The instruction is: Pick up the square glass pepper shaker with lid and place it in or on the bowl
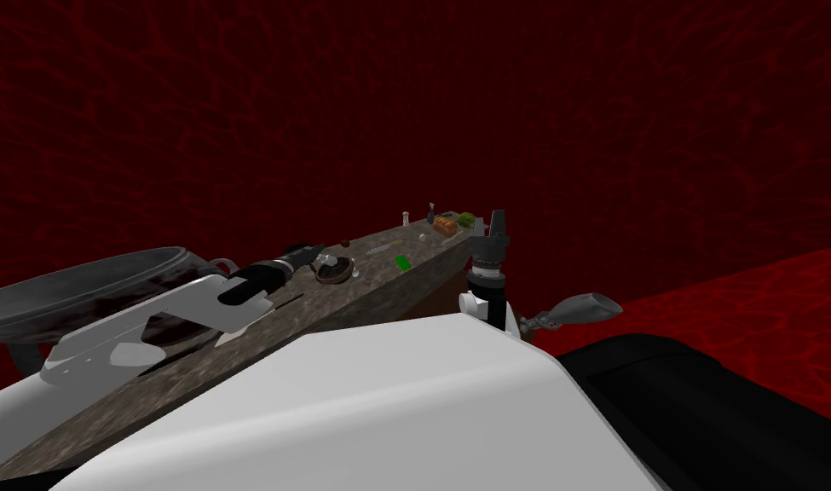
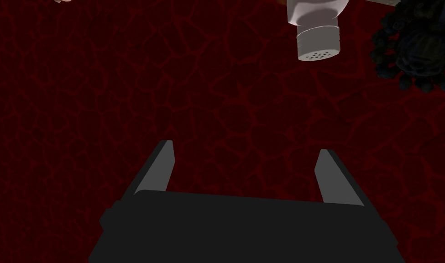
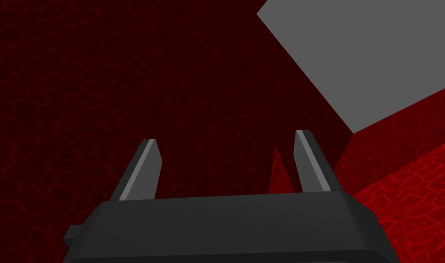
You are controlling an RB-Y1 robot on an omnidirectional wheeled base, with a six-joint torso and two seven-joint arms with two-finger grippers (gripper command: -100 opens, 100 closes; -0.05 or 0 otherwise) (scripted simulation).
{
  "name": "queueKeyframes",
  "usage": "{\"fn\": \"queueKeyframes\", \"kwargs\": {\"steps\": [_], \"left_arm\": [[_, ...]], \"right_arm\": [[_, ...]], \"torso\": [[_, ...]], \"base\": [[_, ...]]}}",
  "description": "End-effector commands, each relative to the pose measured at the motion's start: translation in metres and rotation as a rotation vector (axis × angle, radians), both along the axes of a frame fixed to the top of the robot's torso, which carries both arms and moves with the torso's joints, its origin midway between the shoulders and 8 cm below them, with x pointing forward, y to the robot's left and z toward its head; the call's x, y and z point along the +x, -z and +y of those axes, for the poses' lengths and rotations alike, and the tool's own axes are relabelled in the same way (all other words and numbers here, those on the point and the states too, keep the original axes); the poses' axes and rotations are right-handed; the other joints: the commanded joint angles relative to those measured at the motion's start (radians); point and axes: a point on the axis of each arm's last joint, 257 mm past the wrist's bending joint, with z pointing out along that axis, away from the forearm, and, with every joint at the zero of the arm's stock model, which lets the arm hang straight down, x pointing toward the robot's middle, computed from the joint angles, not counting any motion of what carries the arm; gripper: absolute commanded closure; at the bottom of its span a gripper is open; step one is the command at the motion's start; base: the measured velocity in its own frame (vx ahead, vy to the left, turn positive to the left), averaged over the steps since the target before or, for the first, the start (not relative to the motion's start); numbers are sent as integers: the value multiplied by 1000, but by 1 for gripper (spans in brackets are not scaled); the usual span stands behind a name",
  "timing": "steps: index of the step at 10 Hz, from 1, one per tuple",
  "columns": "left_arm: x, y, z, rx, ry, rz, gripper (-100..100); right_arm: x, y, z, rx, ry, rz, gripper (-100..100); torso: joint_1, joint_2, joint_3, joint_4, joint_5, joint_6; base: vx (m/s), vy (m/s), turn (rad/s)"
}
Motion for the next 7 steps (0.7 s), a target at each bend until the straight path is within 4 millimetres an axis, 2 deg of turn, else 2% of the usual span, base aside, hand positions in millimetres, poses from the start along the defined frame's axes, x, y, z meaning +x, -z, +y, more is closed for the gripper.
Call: {"fn": "queueKeyframes", "kwargs": {"steps": [1,2,7], "left_arm": [[0,0,0,0,0,0,-100],[0,-1,0,0,-1,0,0],[0,0,0,0,-1,0,0]], "right_arm": [[0,0,0,0,0,0,0],[0,0,0,0,0,0,0],[0,0,0,0,0,0,0]], "torso": [[0,0,0,0,0,0],[0,0,0,0,0,0],[0,0,0,0,0,0]], "base": [[0,0,0],[0,0,0],[0,0,0]]}}
